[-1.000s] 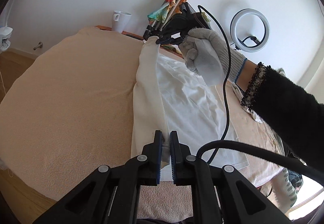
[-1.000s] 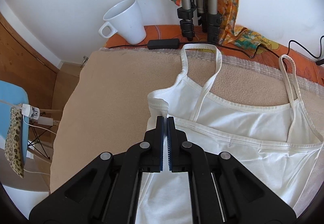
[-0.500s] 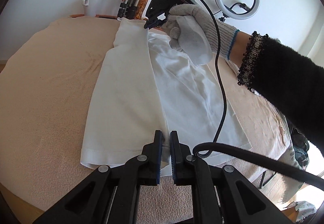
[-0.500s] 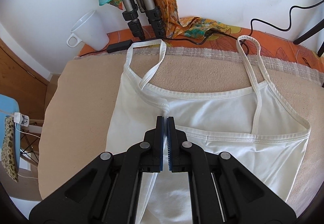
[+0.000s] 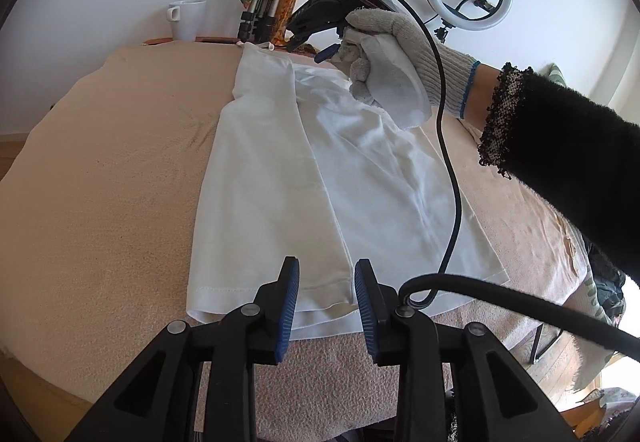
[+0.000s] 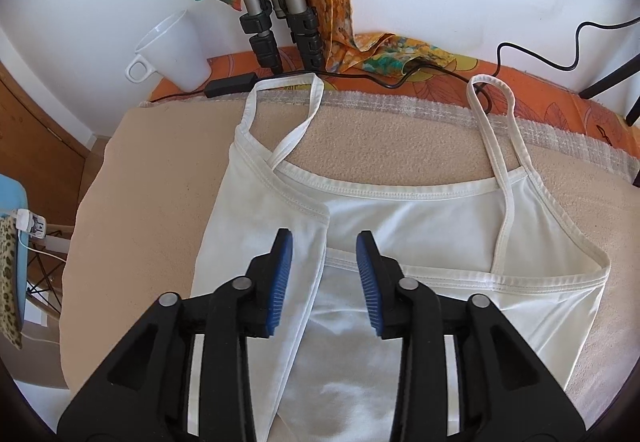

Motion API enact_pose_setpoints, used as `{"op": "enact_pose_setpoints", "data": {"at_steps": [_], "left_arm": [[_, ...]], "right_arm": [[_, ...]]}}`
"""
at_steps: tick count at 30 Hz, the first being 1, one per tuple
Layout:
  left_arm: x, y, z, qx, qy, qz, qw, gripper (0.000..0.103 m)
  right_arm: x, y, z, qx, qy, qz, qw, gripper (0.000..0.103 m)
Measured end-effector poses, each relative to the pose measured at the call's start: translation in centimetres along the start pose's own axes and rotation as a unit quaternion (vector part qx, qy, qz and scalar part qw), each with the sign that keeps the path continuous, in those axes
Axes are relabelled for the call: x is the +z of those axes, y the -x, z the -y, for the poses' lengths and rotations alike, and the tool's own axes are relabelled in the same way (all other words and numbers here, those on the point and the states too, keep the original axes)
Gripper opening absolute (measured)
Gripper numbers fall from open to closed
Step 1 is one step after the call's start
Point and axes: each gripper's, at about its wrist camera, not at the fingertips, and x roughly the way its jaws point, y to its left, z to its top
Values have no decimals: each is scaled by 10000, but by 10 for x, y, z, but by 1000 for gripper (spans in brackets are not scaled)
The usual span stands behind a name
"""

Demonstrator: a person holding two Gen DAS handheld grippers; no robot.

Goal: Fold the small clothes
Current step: 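Move both tools across to the camisole's other side edge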

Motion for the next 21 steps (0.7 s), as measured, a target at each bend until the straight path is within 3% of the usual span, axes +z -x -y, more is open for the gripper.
{"op": "enact_pose_setpoints", "data": {"at_steps": [12,21], "left_arm": [[0,27,5,196,-115,237,9995,30],[0,46,33,237,-553,467,9971,30]], "right_arm": [[-10,81,24,227,-58,509,9984,49],[-49,158,53,317,-149,923,9951,49]]}}
